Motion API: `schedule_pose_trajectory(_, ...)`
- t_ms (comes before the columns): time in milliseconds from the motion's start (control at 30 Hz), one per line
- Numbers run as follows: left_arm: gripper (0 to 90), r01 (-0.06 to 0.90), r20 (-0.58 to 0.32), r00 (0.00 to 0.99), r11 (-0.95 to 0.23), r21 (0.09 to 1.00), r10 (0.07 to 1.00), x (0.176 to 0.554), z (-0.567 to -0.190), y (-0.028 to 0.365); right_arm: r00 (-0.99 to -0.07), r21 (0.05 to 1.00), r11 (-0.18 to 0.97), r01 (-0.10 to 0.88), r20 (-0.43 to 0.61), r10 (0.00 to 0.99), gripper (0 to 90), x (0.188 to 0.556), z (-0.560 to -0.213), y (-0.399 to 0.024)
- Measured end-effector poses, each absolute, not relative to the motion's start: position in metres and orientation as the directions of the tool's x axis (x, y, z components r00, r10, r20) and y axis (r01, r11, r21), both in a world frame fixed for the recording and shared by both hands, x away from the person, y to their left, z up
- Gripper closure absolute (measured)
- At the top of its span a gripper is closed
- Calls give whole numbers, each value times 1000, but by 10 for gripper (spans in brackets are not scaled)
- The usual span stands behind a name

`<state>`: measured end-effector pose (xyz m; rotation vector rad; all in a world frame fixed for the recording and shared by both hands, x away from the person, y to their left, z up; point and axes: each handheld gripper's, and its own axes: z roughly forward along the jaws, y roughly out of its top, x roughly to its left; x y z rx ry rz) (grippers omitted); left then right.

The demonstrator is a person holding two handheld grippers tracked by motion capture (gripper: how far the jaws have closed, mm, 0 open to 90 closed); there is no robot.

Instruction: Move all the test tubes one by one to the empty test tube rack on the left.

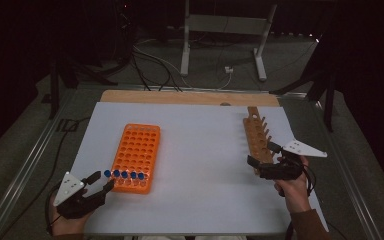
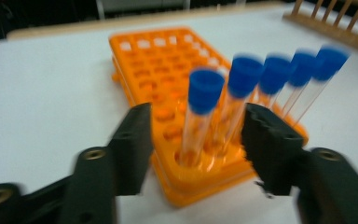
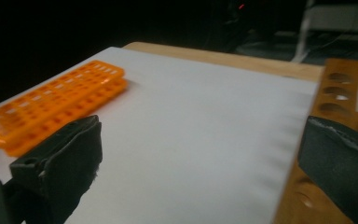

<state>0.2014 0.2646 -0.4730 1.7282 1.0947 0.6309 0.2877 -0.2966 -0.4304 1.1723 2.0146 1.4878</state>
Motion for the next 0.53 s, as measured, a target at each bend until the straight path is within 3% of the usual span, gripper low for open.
schedule_pose_trajectory(200,241,306,-95,428,-45,951,899,198,-463,268,-558,942,104,318,98,824,0,263,-443,-302)
schedule_pose_trajectory(333,147,269,-101,400,-12,963,911,198,-456,265,-548,951,76,300,107,830,0,251,-451,-305)
schedule_pose_trajectory(433,25,258,-106,372,7,966,922,199,-454,264,-543,948,83,308,104,834,0,250,-458,-304)
schedule_pose_trajectory(533,8,253,-100,355,8,967,929,198,-454,263,-543,944,93,318,100,834,0,251,-463,-301)
